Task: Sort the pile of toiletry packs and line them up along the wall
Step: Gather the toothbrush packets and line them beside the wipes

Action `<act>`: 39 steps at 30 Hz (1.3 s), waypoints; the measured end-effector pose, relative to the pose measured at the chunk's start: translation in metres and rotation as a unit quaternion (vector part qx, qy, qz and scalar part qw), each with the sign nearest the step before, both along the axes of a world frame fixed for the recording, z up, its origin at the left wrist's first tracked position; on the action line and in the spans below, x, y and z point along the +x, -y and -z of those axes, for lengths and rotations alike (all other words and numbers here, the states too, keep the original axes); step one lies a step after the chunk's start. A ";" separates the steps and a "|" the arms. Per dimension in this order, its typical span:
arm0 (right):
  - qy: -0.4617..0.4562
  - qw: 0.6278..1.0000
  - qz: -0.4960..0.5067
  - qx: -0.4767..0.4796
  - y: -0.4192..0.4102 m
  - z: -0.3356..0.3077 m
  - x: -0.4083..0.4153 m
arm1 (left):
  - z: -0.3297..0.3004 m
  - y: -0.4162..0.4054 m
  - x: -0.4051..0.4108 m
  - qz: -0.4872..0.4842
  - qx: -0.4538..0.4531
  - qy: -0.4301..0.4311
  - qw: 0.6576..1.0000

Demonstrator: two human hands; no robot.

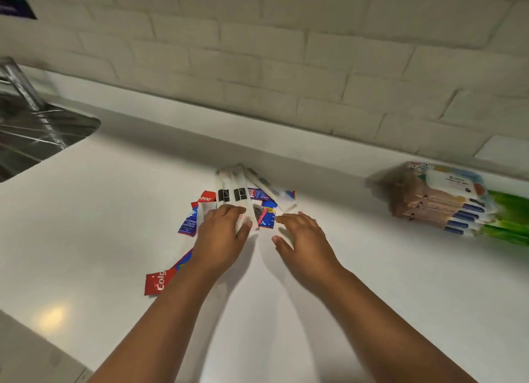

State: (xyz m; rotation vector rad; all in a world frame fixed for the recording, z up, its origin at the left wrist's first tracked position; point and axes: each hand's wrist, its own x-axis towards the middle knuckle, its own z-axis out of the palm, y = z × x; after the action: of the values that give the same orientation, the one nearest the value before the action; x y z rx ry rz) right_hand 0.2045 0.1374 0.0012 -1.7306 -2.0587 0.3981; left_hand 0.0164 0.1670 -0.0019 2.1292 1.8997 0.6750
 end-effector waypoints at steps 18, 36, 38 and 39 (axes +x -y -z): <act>0.111 0.982 0.147 0.039 -0.123 0.006 -0.039 | 0.007 -0.095 0.003 0.079 0.024 0.011 0.997; 0.100 0.968 0.213 0.091 -0.102 0.029 -0.013 | 0.020 -0.109 0.042 0.060 0.045 0.010 0.997; 0.089 0.962 0.239 0.099 -0.090 0.031 -0.001 | 0.020 -0.104 0.050 0.080 0.049 0.016 0.995; 0.085 0.959 0.255 0.093 -0.084 0.031 0.006 | 0.020 -0.101 0.055 0.090 0.053 0.017 0.994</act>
State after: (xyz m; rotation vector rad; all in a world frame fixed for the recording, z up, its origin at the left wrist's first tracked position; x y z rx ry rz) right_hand 0.2103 0.2213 -0.0299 -2.1371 -1.5986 -0.1045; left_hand 0.0714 0.2679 -0.0214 2.3024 1.6646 0.7828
